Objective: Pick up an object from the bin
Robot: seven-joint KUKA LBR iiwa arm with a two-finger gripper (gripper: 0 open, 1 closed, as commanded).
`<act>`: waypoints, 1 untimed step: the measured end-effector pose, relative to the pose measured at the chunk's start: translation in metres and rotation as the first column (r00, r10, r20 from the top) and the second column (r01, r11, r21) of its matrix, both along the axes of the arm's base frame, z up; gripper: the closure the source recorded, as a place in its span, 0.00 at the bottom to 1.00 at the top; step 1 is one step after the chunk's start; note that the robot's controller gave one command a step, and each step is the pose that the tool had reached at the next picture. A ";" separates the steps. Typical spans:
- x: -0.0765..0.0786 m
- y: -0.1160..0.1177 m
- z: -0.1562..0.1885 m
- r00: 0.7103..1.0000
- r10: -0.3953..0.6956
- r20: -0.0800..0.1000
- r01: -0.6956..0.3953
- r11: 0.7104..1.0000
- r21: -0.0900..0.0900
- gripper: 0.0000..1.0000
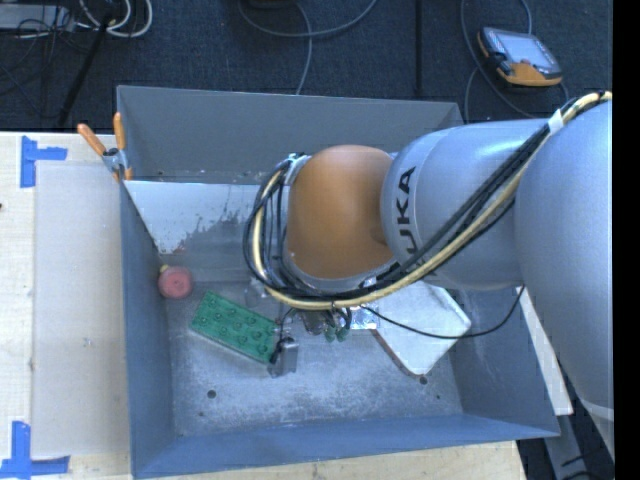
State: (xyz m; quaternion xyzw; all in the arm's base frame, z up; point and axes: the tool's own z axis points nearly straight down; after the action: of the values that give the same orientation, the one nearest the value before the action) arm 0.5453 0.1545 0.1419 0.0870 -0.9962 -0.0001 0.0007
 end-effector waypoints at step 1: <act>0.018 -0.014 -0.072 0.982 -0.187 -0.001 0.187 0.982 -0.001 0.00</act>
Offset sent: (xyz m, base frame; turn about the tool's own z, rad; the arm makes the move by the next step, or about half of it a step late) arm 0.0189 -0.0141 -0.0701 0.1879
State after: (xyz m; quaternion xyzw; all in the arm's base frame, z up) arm 0.5635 0.1406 0.0697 -0.0067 -1.0000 0.0003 0.0015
